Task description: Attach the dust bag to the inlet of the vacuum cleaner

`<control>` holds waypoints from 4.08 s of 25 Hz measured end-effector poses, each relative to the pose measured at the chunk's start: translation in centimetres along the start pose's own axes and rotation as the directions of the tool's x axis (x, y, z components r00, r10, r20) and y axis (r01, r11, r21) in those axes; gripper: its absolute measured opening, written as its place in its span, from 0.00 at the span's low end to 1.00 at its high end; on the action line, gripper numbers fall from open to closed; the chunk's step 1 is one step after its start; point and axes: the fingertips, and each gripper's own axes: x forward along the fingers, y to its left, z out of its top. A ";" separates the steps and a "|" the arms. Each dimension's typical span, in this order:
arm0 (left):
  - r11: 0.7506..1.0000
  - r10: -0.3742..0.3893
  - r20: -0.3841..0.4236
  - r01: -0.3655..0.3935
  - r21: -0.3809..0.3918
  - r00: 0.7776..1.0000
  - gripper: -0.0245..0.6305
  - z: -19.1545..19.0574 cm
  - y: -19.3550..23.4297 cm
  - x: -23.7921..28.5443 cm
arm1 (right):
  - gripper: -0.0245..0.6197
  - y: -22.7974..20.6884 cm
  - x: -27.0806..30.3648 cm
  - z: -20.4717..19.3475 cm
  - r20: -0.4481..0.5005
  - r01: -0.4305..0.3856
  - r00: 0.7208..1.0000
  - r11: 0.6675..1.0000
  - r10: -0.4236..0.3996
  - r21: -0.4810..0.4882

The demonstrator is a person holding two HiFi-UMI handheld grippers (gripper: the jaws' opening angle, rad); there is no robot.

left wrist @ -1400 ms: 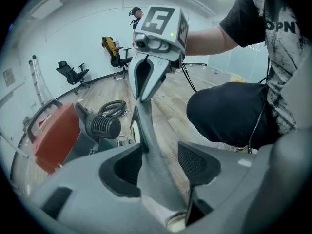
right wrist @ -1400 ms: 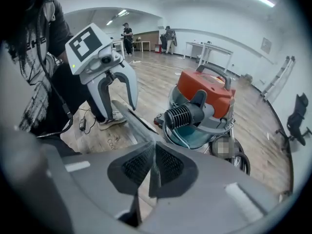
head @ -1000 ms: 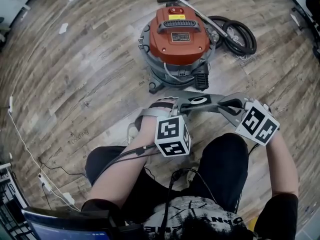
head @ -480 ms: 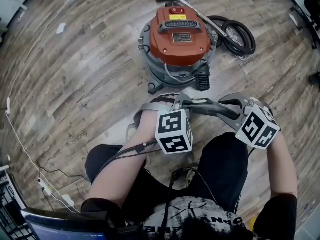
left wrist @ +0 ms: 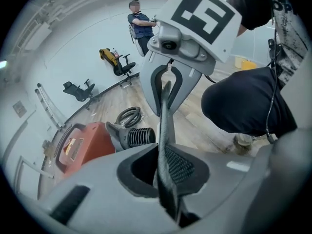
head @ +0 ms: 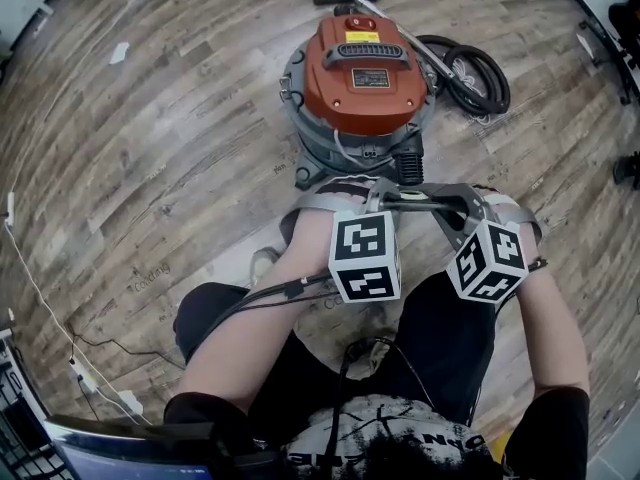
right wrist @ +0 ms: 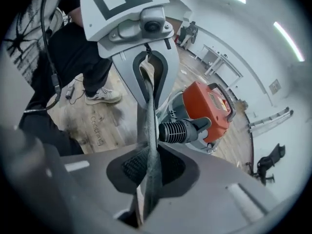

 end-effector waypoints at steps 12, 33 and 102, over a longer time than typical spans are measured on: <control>0.999 -0.024 -0.013 0.024 -0.028 1.000 0.08 -0.7 0.9 2.2 | 0.10 -1.1 1.5 -1.0 -0.064 0.046 0.997 0.999 -0.047 -0.027; 0.996 -0.072 0.007 0.073 -0.055 0.997 0.08 0.6 2.4 2.9 | 0.11 -2.5 3.7 -2.7 -0.034 0.045 0.998 0.997 -0.043 0.063; 0.990 -0.073 0.069 0.081 -0.120 0.995 0.08 1.2 7.4 5.1 | 0.12 -7.8 6.3 -3.8 -0.086 0.018 0.996 0.987 -0.004 0.158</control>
